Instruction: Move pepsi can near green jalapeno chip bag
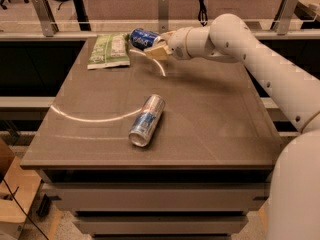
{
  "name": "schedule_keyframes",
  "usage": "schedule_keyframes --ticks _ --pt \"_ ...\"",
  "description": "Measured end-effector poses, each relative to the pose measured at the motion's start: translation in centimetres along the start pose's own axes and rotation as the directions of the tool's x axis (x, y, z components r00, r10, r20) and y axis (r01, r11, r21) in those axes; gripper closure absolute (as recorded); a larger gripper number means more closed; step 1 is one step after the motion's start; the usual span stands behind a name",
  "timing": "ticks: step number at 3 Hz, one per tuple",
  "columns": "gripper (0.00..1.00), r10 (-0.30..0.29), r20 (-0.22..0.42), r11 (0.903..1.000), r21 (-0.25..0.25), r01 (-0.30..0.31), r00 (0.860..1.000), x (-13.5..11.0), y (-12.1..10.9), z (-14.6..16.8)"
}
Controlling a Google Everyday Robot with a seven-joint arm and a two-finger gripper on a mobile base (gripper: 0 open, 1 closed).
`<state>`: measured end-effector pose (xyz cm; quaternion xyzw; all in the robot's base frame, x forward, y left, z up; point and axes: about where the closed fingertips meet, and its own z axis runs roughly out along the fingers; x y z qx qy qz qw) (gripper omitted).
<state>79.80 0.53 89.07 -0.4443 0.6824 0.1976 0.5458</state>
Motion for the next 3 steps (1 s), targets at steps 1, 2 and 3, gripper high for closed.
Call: schedule_keyframes --ticks 1,2,3 --pt "0.6 0.014 -0.019 0.9982 -0.059 -0.015 1.0 0.7 2.2 1.9" --pt "0.38 0.02 -0.029 0.9975 -0.067 -0.022 0.999 1.3 2.8 2.8" --pt "0.13 0.032 -0.044 0.9987 -0.039 -0.034 0.998 2.1 2.3 2.8"
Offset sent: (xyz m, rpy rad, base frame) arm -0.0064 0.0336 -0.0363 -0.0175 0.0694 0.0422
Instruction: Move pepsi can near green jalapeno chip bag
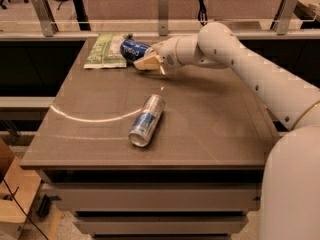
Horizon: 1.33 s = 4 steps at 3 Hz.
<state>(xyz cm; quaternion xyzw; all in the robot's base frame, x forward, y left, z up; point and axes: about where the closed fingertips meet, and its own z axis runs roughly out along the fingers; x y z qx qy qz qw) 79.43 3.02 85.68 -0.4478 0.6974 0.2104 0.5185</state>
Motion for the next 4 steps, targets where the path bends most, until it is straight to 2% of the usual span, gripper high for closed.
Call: schedule_keyframes --ticks 1,2,3,4 --pt "0.0 0.003 -0.004 0.9998 0.019 -0.003 1.0 0.2 -0.3 -0.4" --pt "0.0 0.017 -0.006 0.9986 0.05 -0.017 1.0 0.2 -0.6 -1.4" --pt "0.0 0.061 0.017 0.9963 0.06 -0.062 0.998 -0.1 -0.8 -2.1" --pt "0.0 0.109 0.055 0.9933 0.034 -0.111 0.993 -0.5 -0.5 -2.0"
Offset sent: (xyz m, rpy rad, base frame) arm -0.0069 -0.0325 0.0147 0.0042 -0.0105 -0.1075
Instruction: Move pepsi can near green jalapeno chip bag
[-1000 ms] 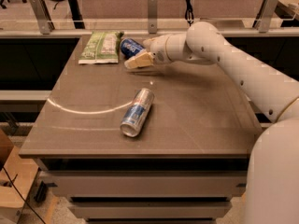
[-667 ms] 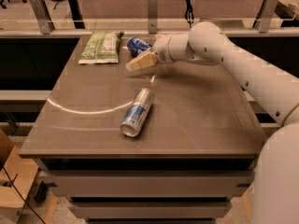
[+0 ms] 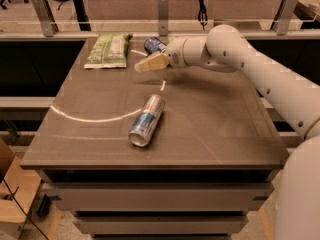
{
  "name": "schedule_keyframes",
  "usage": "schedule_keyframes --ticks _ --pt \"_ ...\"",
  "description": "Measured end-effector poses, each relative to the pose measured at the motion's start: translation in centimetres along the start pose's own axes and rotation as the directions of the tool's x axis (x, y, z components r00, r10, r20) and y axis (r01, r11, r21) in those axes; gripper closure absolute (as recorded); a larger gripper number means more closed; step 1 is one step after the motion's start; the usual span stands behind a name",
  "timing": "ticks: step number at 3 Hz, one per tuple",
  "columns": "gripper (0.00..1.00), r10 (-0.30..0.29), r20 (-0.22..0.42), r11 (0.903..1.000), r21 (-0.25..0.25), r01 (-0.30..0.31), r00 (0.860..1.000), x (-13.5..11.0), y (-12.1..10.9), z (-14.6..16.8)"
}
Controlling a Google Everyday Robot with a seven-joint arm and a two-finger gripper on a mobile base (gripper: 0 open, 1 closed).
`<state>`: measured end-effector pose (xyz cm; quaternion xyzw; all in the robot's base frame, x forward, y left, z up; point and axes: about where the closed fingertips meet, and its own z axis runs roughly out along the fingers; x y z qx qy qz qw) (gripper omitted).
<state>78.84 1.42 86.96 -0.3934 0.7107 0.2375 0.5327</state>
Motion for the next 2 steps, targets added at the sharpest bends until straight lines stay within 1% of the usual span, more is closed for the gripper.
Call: schedule_keyframes --ticks 1,2 --pt "0.0 0.037 0.02 0.9989 -0.03 -0.037 0.999 -0.16 0.63 0.14" --pt "0.0 0.039 0.021 0.9987 -0.032 -0.039 0.999 -0.18 0.69 0.15"
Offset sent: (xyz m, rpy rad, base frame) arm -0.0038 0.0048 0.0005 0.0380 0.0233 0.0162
